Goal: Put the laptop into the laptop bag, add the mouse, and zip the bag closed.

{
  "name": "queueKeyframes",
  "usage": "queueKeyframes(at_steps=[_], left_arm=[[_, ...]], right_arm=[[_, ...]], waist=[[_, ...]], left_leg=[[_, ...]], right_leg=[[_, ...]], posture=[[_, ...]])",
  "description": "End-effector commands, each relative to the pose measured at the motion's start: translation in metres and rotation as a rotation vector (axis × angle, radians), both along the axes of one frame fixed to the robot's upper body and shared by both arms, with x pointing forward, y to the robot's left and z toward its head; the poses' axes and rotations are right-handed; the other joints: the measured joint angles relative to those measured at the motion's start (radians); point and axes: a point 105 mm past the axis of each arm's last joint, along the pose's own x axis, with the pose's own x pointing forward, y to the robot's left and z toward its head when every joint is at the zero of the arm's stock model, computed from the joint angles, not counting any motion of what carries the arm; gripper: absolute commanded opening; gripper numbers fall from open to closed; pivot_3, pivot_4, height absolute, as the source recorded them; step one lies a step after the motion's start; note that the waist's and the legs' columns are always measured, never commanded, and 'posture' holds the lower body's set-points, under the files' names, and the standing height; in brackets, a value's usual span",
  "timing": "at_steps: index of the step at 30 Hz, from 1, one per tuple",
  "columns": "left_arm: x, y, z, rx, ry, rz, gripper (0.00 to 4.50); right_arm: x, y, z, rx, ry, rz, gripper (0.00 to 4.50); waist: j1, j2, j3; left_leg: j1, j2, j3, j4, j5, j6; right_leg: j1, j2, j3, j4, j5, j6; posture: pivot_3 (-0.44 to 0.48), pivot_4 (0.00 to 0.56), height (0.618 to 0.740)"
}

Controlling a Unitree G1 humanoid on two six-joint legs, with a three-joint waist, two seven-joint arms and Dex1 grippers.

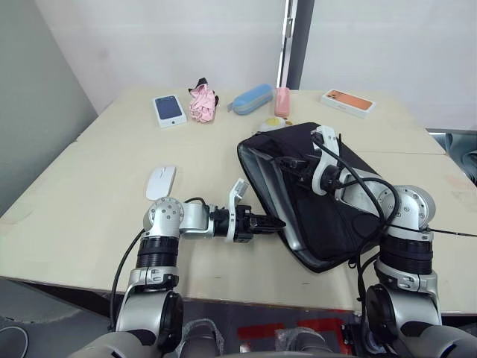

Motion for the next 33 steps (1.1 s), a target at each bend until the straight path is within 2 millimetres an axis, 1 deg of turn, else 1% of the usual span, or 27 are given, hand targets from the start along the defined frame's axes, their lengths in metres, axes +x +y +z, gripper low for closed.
queueKeyframes(at_steps=[1, 11, 16, 26, 30, 33], left_arm=[[-0.005, -0.004, 0.002, -0.038, 0.019, -0.032, 0.82], [-0.007, -0.013, -0.012, 0.022, 0.057, -0.046, 0.82], [-0.007, -0.015, -0.013, 0.035, 0.053, -0.05, 0.82], [-0.007, -0.01, -0.015, 0.069, 0.03, -0.055, 0.82], [-0.006, -0.011, -0.015, 0.064, 0.028, -0.049, 0.82], [-0.002, -0.019, -0.014, 0.047, 0.029, -0.031, 0.82]], right_arm=[[-0.003, 0.0, 0.016, 0.019, -0.068, 0.009, 0.0], [-0.004, -0.002, 0.017, 0.008, -0.066, 0.007, 0.0], [-0.005, -0.002, 0.017, 0.009, -0.064, 0.005, 0.0], [-0.005, -0.001, 0.017, 0.012, -0.062, 0.008, 0.0], [-0.005, 0.001, 0.017, 0.012, -0.062, 0.011, 0.0], [-0.005, 0.001, 0.017, 0.013, -0.062, 0.014, 0.0]], waist=[[0.0, 0.0, 0.0], [0.001, 0.0, 0.0], [0.001, 0.0, 0.0], [0.0, 0.0, 0.0], [0.0, 0.0, 0.0], [0.001, 0.0, 0.0]], left_leg=[[0.0, 0.0, 0.0, 0.0, 0.0, 0.0], [0.0, -0.001, 0.0, 0.0, 0.0, 0.0], [0.0, -0.002, 0.0, 0.0, 0.0, 0.001], [0.0, -0.002, 0.0, 0.0, 0.001, 0.001], [0.0, -0.002, 0.0, 0.0, 0.001, 0.001], [0.001, -0.002, 0.0, 0.0, 0.001, 0.001]], right_leg=[[0.0, 0.0, 0.0, 0.0, 0.0, 0.0], [0.0, -0.001, 0.0, 0.0, 0.0, 0.0], [0.001, -0.002, 0.0, 0.0, 0.001, 0.001], [0.001, -0.003, 0.0, 0.0, 0.001, 0.001], [0.001, -0.003, 0.0, -0.001, 0.001, 0.001], [0.001, -0.003, 0.0, 0.0, 0.001, 0.001]], posture=[[0.0, 0.15, 0.74], [0.0, 0.15, 0.74], [0.0, 0.15, 0.74], [0.0, 0.15, 0.74], [0.0, 0.15, 0.74], [0.0, 0.15, 0.74]])
